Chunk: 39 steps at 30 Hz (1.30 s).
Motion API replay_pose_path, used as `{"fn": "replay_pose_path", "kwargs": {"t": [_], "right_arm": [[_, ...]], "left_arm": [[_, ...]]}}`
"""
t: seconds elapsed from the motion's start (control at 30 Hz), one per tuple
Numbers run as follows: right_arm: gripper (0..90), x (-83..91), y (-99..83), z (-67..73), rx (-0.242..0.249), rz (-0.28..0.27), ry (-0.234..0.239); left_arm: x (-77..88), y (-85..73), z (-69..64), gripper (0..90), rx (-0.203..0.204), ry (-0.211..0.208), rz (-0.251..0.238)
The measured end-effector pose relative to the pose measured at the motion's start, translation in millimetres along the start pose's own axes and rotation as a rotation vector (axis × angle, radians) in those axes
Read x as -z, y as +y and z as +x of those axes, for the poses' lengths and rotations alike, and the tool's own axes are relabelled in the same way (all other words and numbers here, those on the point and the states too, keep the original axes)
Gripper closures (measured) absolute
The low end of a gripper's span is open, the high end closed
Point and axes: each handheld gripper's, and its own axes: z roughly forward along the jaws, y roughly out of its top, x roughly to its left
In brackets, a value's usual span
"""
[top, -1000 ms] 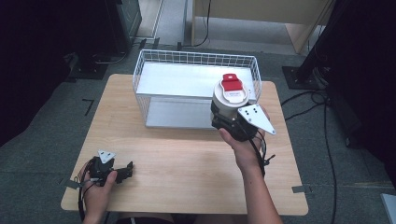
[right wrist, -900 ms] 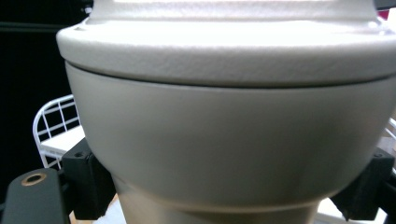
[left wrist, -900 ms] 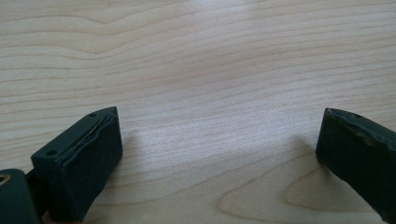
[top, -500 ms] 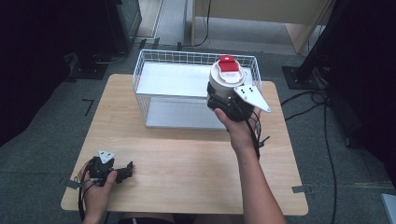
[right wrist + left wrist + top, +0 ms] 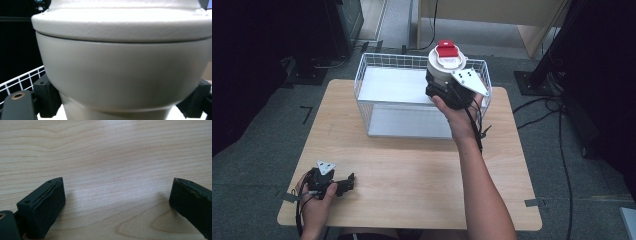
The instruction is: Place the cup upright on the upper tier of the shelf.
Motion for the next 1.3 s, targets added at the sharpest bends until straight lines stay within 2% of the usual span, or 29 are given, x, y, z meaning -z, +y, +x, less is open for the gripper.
{"fn": "replay_pose_path", "kwargs": {"t": [0.27, 0.3, 0.6, 0.87, 1.3], "right_arm": [[11.9, -24.5, -3.4, 1.6, 0.002, 0.034, -0.021], [11.9, -32.0, -5.6, 0.8, 0.002, 0.043, -0.031], [11.8, -50.3, -6.4, 0.8, 0.002, 0.073, -0.052], [11.8, -57.4, -9.7, -0.1, -0.010, 0.101, -0.065], [11.6, -56.5, -12.6, 0.0, 0.014, 0.108, -0.066]], "left_arm": [[0.0, 0.0, -0.1, 0.9, 0.002, -0.001, -0.001], [-0.1, 0.0, -0.1, 0.9, 0.002, 0.000, -0.002], [-0.1, 0.0, -0.1, 0.9, 0.002, 0.000, -0.002], [-0.1, 0.0, -0.1, 0.9, 0.002, 0.000, -0.001], [-0.1, 0.0, -0.2, 0.9, 0.002, 0.000, -0.001]]}}
